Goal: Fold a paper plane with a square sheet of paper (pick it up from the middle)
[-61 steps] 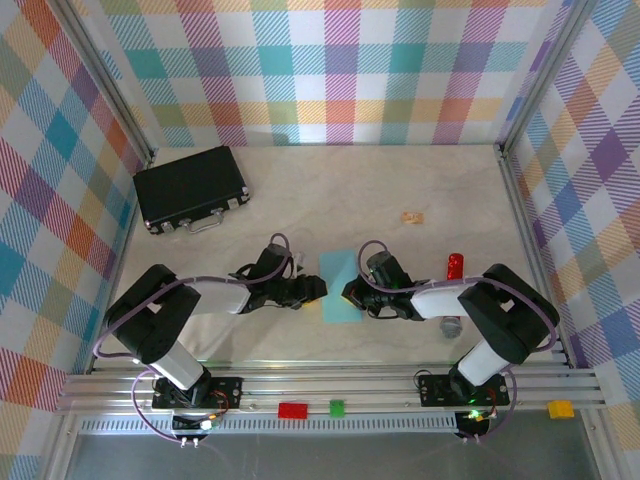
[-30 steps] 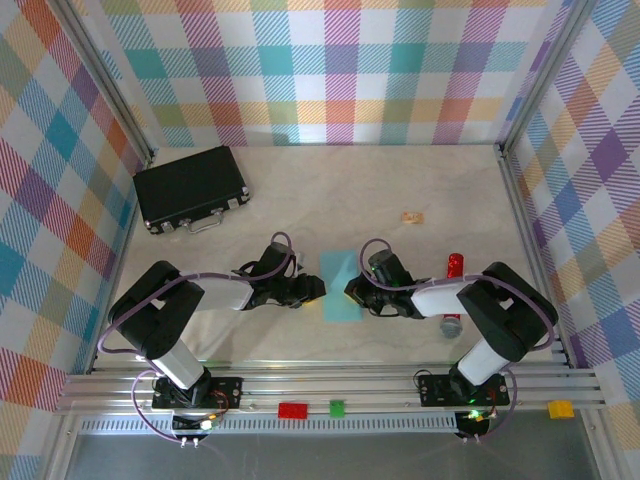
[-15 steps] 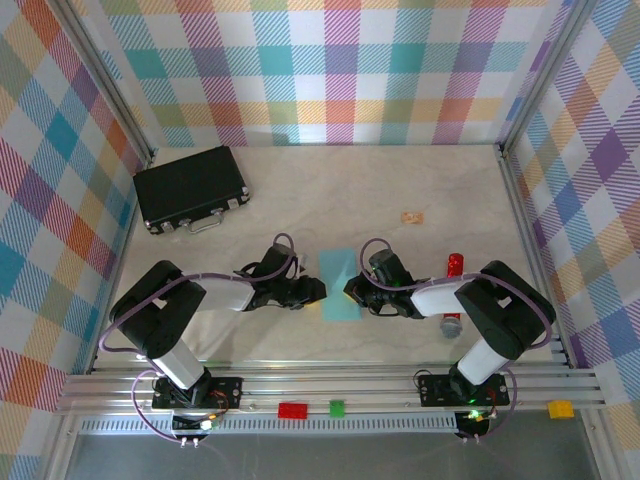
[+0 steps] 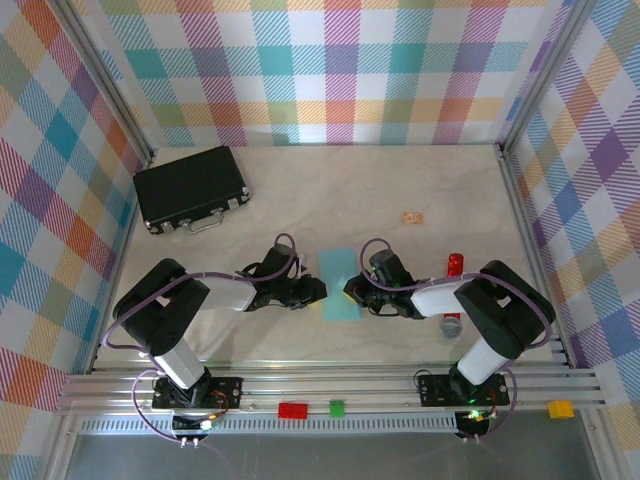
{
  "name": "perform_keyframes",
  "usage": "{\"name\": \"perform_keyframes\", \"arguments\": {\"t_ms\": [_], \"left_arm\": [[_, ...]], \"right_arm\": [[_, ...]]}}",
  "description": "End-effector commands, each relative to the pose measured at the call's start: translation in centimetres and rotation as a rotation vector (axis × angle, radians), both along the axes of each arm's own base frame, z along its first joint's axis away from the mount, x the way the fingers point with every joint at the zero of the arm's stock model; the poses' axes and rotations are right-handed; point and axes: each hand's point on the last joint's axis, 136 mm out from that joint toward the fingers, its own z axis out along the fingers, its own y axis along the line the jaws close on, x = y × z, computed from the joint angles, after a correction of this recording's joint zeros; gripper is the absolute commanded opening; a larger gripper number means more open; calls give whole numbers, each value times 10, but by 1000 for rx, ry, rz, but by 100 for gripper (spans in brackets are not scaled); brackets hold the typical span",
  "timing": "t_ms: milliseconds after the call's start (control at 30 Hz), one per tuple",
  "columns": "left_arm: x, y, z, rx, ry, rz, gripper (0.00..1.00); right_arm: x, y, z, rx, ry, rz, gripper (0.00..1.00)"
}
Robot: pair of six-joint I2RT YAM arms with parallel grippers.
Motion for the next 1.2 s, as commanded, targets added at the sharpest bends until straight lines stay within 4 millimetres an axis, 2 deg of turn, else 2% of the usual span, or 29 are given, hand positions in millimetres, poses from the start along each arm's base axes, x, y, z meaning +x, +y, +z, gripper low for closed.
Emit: {"name": "perform_keyframes", "arguments": {"t_ms": [0, 200, 333, 533, 700, 867, 933, 1033, 1100, 1167], "left_arm": [[1, -9, 8, -32, -12, -17, 23], [1, -6, 9, -32, -19, -6, 12], [-2, -9, 10, -59, -10, -18, 1], [-8, -6, 19, -87, -19, -12, 0], [-18, 11, 20, -59, 7, 49, 0], [-28, 28, 29, -51, -20, 74, 0], [-30, 33, 32, -56, -25, 84, 0], [-32, 39, 35, -68, -11, 78, 0], [-33, 44, 36, -78, -11, 83, 0], [-32, 48, 36, -84, -16, 107, 0]], "right_arm": [[-16, -15, -24, -65, 79, -1, 11], [-13, -8, -14, -38, 36, 33, 15], [-13, -4, 0, -15, -16, 77, 23], [-14, 1, 29, -22, -93, 147, 39], [-8, -17, 66, -133, -237, 129, 46], [-16, -29, 101, -216, -423, 131, 51], [-25, -26, 105, -232, -465, 185, 53], [-46, -18, 88, -264, -447, 295, 55], [-50, -19, 80, -328, -438, 351, 56], [-50, -18, 84, -408, -478, 408, 56]]}}
